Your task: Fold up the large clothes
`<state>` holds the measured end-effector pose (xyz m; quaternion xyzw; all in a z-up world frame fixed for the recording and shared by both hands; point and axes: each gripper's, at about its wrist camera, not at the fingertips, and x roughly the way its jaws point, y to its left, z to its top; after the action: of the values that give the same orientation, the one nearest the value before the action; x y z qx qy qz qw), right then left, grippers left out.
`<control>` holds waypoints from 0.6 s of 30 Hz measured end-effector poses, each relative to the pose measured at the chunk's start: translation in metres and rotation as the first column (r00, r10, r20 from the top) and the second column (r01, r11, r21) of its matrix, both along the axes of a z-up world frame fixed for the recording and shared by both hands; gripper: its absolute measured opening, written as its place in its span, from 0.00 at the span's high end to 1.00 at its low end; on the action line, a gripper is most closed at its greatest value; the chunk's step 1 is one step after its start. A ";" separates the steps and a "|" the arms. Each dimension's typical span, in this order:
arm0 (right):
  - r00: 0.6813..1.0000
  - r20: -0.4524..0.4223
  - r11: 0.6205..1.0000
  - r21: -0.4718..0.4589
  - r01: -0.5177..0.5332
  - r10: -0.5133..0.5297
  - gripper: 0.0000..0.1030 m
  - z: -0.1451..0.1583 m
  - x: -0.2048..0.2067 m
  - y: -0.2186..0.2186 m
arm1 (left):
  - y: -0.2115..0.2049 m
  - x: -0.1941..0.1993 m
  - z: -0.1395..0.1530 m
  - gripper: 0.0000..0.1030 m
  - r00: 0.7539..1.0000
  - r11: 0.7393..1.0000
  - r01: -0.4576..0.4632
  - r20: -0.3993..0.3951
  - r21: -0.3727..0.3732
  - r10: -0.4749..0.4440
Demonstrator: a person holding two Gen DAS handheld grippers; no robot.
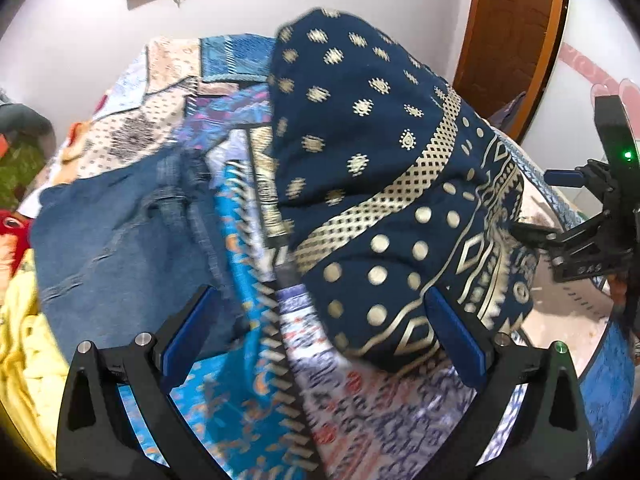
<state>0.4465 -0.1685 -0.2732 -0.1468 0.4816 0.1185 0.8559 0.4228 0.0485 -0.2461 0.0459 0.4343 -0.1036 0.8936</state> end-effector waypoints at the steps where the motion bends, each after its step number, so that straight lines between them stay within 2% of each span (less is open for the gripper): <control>1: 1.000 -0.026 0.999 0.051 -0.007 0.008 0.05 0.003 -0.001 -0.006 | 0.005 -0.002 0.004 0.00 1.000 1.000 -0.006 0.001 0.000 0.006; 3: 0.999 -0.031 0.992 0.122 -0.012 0.016 0.05 0.014 -0.002 -0.015 | 0.013 -0.004 0.016 0.00 1.000 1.000 -0.026 0.011 0.013 0.025; 6: 1.000 0.007 0.983 0.184 -0.023 0.022 0.05 0.037 -0.002 -0.018 | 0.016 -0.001 0.033 0.00 0.998 0.999 -0.034 0.049 0.031 0.032; 9: 0.998 0.043 0.959 0.279 -0.053 0.043 0.05 0.061 0.007 -0.012 | 0.014 0.019 0.051 0.00 0.995 0.999 -0.045 0.088 0.009 0.045; 12: 0.996 0.062 0.937 0.341 -0.074 0.056 0.05 0.074 0.031 0.003 | 0.009 0.049 0.059 0.00 0.993 0.998 -0.056 0.106 -0.019 0.058; 15: 0.995 0.076 0.933 0.351 -0.080 0.057 0.05 0.076 0.059 0.022 | 0.002 0.084 0.059 0.00 0.990 0.997 -0.075 0.121 -0.033 0.078; 18: 0.995 0.064 0.939 0.333 -0.087 0.070 0.05 0.063 0.088 0.036 | -0.003 0.123 0.048 0.00 0.987 0.994 -0.112 0.114 -0.011 0.113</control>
<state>0.5347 -0.1322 -0.2105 -0.0211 0.4260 0.2291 0.8750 0.5458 0.0452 -0.1981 0.0252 0.3841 -0.0511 0.9215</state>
